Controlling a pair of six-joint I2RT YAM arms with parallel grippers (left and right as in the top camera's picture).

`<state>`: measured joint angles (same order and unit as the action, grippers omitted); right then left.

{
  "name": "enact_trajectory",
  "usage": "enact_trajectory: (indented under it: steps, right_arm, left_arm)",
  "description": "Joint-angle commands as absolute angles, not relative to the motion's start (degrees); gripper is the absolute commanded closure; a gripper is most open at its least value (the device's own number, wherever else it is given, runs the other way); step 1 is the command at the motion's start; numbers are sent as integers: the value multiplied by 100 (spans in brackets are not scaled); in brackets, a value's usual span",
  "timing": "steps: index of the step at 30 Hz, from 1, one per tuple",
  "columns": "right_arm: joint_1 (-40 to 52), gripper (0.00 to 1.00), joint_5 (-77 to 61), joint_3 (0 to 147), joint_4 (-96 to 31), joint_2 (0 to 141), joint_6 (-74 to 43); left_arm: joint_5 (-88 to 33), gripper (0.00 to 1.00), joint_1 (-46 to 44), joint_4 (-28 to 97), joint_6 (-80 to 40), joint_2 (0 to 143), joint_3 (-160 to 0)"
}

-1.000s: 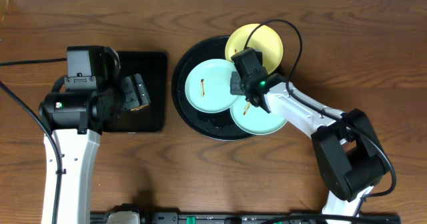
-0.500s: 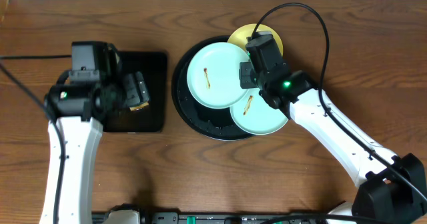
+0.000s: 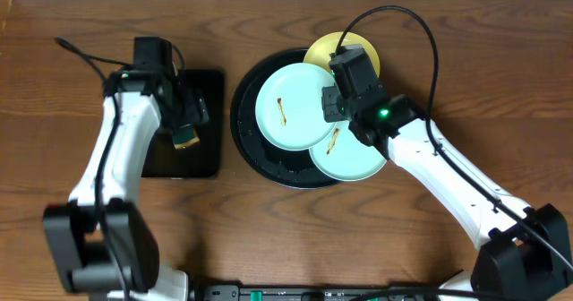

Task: Clean dirty plates on tray and stack at the side
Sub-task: 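Lower the right gripper and pinch the rim of the left mint-green plate, then lower the left gripper onto the sponge and grasp it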

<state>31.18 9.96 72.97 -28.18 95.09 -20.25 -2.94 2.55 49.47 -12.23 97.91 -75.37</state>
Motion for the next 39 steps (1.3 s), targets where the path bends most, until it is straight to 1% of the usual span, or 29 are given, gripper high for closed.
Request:
enact_trajectory:
  steps: [1, 11, 15, 18, 19, 24, 25, 26, 28, 29, 30, 31, 32, 34, 39]
  right_arm:
    - [3055, 99, 1048, 7295, -2803, 9649, -1964]
    - [3057, 99, 1046, 7295, -2770, 9741, -1966]
    - [3057, 99, 1048, 7295, -2886, 9741, -1962]
    - [3055, 99, 1052, 7295, -3009, 9741, -1894]
    - [3055, 99, 1050, 7293, -3009, 9741, -1894]
    - [3050, 99, 1048, 7293, -2995, 9741, -1903]
    - [3050, 99, 1048, 7293, -2995, 9741, -1900]
    - [3050, 99, 1050, 7293, -2995, 9741, -1900]
    - [3050, 99, 1048, 7293, -2995, 9741, -1900]
    - [3050, 99, 1048, 7293, -2998, 9741, -1900]
    - [3050, 99, 1048, 7293, -3000, 9741, -1900]
    - [3050, 99, 1048, 7293, -3000, 9741, -1900]
    - [3050, 99, 1050, 7293, -3000, 9741, -1900]
    - [3050, 99, 1048, 7293, -3000, 9741, -1900]
    - [3050, 99, 1048, 7293, -2998, 9741, -1900]
  left_arm:
    - [-185, 15, 425, 4840, -1350, 10180, -7588]
    - [-183, 16, 615, 4132, -1363, 10958, -7588]
    - [-185, 21, 609, 4051, -1358, 11301, -7588]
    - [-187, 30, 609, 4036, -1356, 11496, -7588]
    - [-185, 35, 609, 4018, -1334, 11555, -7588]
    - [-191, 68, 609, 3988, -1291, 11579, -7588]
    - [-191, 72, 609, 3990, -1251, 11572, -7588]
    - [-191, 74, 609, 3999, -1225, 11566, -7588]
    - [-189, 74, 609, 4025, -1208, 11566, -7588]
    - [-189, 70, 609, 4045, -1208, 11566, -7588]
    - [-189, 54, 609, 4062, -1208, 11566, -7588]
    - [-189, 35, 609, 4060, -1208, 11566, -7588]
    - [-187, 29, 609, 4040, -1210, 11566, -7588]
    - [-187, 27, 611, 3922, -1210, 11566, -7588]
    - [-187, 26, 609, 3562, -1210, 11568, -7588]
